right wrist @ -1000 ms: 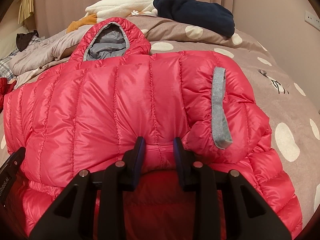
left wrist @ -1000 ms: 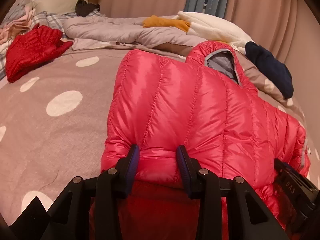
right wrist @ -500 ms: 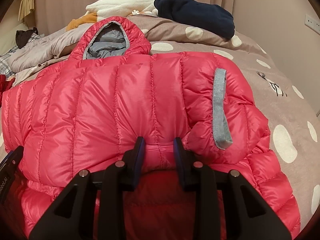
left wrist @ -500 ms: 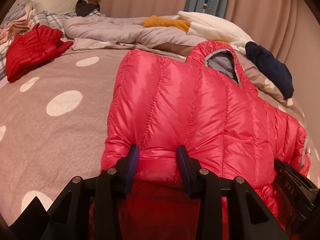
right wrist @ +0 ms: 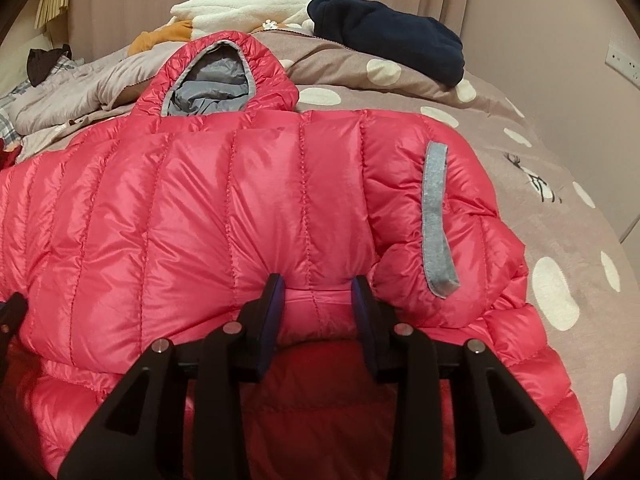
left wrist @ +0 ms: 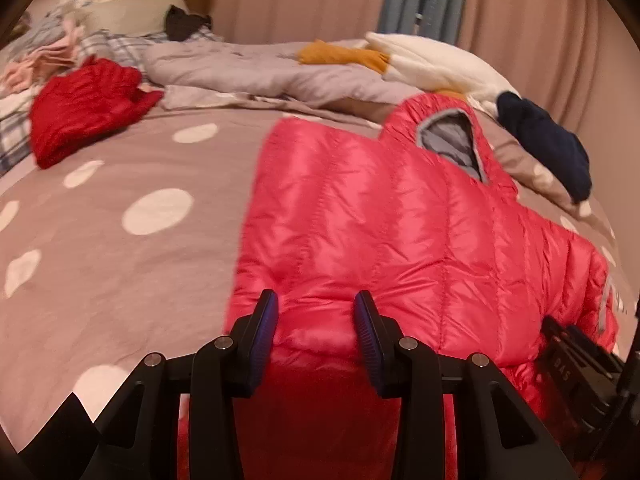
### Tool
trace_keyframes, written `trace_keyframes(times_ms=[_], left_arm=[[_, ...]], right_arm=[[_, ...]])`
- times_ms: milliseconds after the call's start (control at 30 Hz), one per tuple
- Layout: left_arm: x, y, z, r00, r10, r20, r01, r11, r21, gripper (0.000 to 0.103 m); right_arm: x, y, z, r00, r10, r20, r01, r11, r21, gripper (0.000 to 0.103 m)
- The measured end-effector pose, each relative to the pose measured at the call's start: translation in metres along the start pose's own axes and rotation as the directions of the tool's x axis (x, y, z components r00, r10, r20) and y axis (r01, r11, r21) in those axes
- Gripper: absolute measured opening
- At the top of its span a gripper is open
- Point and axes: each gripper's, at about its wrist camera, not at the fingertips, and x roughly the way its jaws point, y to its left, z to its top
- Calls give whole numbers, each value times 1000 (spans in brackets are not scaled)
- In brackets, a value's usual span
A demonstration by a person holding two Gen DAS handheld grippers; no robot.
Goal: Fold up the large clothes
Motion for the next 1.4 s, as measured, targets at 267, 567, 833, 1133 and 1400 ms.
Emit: trace_keyframes(times_ms=[267, 567, 833, 1133, 1400], left_arm=[[-36, 21, 5, 996, 63, 57, -59, 996, -70, 39], [-72, 50, 14, 975, 112, 194, -87, 987, -133, 60], [-92, 78, 23, 951, 131, 280, -56, 964, -260, 86], [-119, 110, 32, 913, 211, 348, -71, 925, -373, 102], [-155, 131, 32, 867, 301, 397, -103, 888, -449, 102]], right_arm=[[-1, -5, -2, 1000, 23, 6, -23, 999, 26, 38], [-4, -1, -2, 1000, -21, 12, 21, 1000, 3, 42], [-25, -14, 8, 998, 44, 51, -48, 996, 81, 73], [-113, -16, 29, 944, -53, 327, 46, 999, 30, 103], [-174, -29, 39, 926, -15, 378, -11, 998, 67, 103]])
